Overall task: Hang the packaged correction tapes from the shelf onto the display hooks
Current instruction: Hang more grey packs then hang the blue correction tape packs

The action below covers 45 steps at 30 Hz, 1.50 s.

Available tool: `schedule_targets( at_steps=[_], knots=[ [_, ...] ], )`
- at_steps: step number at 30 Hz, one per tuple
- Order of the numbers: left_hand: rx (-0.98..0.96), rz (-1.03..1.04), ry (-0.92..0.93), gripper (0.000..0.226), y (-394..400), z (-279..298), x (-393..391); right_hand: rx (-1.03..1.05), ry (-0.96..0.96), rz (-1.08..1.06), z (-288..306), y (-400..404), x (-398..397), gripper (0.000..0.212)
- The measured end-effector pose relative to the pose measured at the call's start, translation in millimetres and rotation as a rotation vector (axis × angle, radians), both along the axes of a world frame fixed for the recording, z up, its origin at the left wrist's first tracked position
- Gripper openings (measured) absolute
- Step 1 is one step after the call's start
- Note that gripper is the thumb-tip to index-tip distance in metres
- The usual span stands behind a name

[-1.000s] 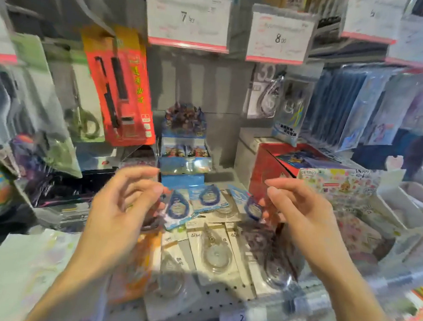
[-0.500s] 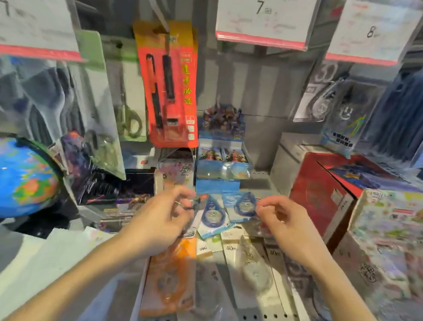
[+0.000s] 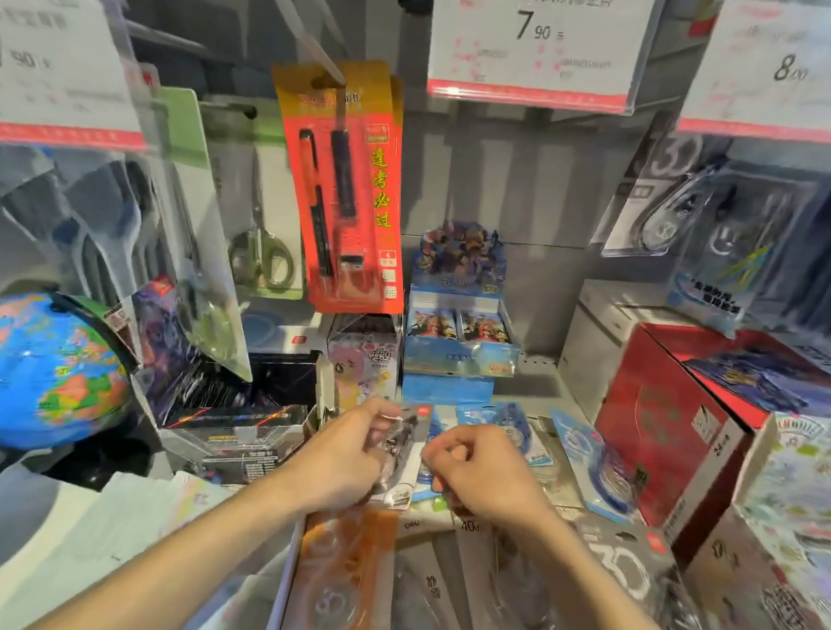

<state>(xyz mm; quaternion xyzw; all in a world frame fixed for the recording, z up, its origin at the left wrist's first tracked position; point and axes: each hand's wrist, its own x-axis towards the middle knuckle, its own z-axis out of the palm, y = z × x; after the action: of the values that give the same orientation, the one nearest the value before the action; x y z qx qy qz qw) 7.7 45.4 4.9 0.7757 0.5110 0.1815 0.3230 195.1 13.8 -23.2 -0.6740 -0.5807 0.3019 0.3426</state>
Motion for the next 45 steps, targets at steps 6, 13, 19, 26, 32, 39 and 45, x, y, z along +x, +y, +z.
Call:
schedule_targets(
  at_steps=[6, 13, 19, 26, 32, 39, 45],
  knots=[
    [-0.018, 0.029, -0.222, 0.042, -3, -4, 1, -0.057, 0.157, -0.045, -2, 6, 3, 0.025],
    [0.033, 0.01, -0.306, 0.047, -8, -4, 0, -0.095, 0.381, -0.098, 1, -1, 0, 0.034],
    [0.102, 0.043, -0.335, 0.054, -10, -6, 1, -0.062, 0.653, -0.169, 7, -8, 0, 0.037],
    [-0.008, 0.12, -0.384, 0.079, -14, -2, 4, -0.012, 0.782, -0.15, 10, -12, 3, 0.027],
    [-0.211, 0.135, -0.607, 0.049, -16, 10, 9, 0.103, 0.712, -0.141, 27, -19, 16, 0.03],
    [-0.233, 0.096, -0.631, 0.053, -31, 23, 20, 0.19, 0.252, -0.092, 55, -59, 31, 0.025],
    [-0.262, -0.05, -0.546, 0.045, -43, 12, 43, 0.168, -0.199, -0.2, 55, -117, 60, 0.024]
  ],
)
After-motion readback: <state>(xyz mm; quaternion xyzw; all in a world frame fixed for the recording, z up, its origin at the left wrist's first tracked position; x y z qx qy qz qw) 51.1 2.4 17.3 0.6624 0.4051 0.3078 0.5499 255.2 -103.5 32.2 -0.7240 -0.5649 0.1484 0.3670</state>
